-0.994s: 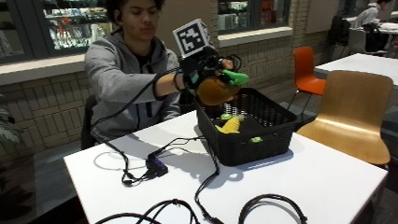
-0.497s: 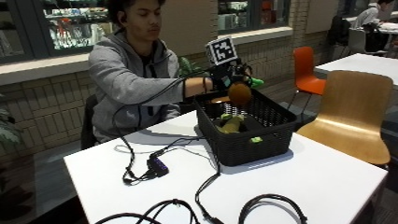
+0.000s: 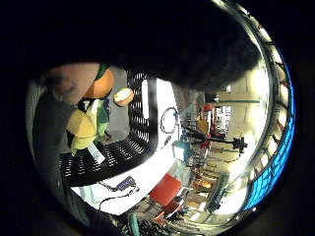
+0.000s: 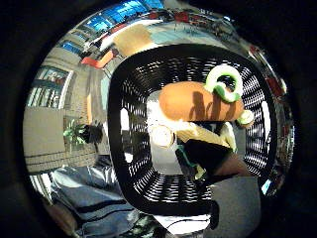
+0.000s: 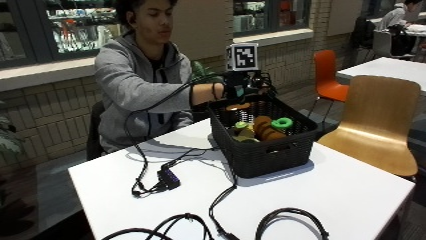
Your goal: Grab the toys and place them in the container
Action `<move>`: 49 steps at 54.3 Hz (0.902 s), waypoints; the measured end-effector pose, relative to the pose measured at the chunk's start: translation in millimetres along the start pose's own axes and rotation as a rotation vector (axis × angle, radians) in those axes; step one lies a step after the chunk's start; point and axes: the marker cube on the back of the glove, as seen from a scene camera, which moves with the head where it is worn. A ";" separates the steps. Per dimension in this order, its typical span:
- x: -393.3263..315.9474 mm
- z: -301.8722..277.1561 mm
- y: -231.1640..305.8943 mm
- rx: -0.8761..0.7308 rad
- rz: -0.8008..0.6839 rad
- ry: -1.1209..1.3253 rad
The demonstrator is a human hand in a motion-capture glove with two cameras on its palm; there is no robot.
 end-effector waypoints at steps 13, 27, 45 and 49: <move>19.2 -6.9 45.6 0.052 -0.129 -0.305; 62.5 -1.8 139.9 0.067 -0.043 -0.419; 119.1 76.6 314.9 0.045 0.332 -0.450; 128.6 100.7 339.1 0.079 0.473 -0.357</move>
